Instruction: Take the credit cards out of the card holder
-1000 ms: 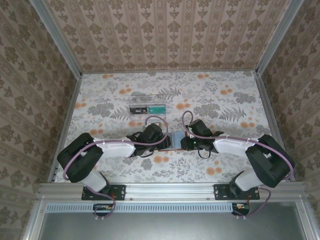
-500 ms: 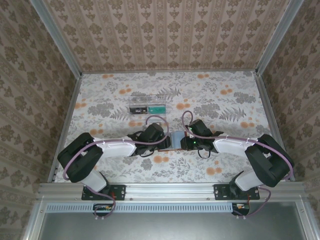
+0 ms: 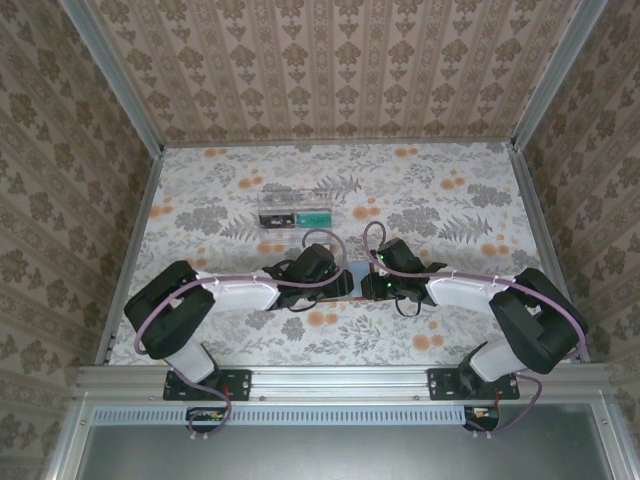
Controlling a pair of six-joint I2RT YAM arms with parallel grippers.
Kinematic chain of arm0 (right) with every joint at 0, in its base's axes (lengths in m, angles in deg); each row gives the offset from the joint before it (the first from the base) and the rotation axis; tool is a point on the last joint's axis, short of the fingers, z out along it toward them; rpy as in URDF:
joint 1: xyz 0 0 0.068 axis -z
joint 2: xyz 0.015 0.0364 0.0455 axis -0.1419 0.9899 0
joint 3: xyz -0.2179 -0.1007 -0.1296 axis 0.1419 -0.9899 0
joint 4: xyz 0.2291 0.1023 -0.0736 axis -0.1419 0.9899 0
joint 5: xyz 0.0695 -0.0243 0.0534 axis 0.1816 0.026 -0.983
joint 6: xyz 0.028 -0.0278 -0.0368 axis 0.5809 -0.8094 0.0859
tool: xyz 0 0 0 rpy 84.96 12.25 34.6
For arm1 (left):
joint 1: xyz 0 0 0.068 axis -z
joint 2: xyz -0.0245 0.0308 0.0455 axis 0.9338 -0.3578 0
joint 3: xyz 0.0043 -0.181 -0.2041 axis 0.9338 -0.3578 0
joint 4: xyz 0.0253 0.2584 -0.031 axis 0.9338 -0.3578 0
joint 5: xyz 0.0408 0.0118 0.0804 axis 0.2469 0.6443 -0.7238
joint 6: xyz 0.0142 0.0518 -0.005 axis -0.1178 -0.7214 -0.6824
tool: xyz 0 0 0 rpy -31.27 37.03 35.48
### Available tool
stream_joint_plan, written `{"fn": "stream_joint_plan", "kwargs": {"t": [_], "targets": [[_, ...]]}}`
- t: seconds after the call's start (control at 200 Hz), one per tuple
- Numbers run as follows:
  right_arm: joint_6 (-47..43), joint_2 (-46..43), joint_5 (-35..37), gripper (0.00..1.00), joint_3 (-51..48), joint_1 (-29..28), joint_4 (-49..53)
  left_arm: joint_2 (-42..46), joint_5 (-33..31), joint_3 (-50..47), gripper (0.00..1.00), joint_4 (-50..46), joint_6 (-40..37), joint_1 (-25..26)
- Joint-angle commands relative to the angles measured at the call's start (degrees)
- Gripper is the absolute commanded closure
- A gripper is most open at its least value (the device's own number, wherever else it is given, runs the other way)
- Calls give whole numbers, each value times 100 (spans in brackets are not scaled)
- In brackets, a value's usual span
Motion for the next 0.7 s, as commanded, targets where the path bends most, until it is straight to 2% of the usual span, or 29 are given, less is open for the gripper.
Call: {"fn": "stream_joint_plan", "kwargs": {"t": [0.0, 0.175, 0.365, 0.525, 0.695], "targets": [[75, 84, -25, 70, -56, -32, 87, -54, 281, 226, 41, 301, -111, 74], [97, 3, 27, 69, -82, 1, 119, -42, 339, 382, 38, 361, -223, 149], [294, -422, 414, 66, -310, 240, 192, -300, 509, 648, 38, 469, -275, 207], [452, -1212, 697, 63, -596, 523, 347, -565, 625, 873, 38, 565, -271, 266], [511, -1865, 831, 62, -802, 586, 426, -675, 674, 973, 38, 606, -283, 300]]}}
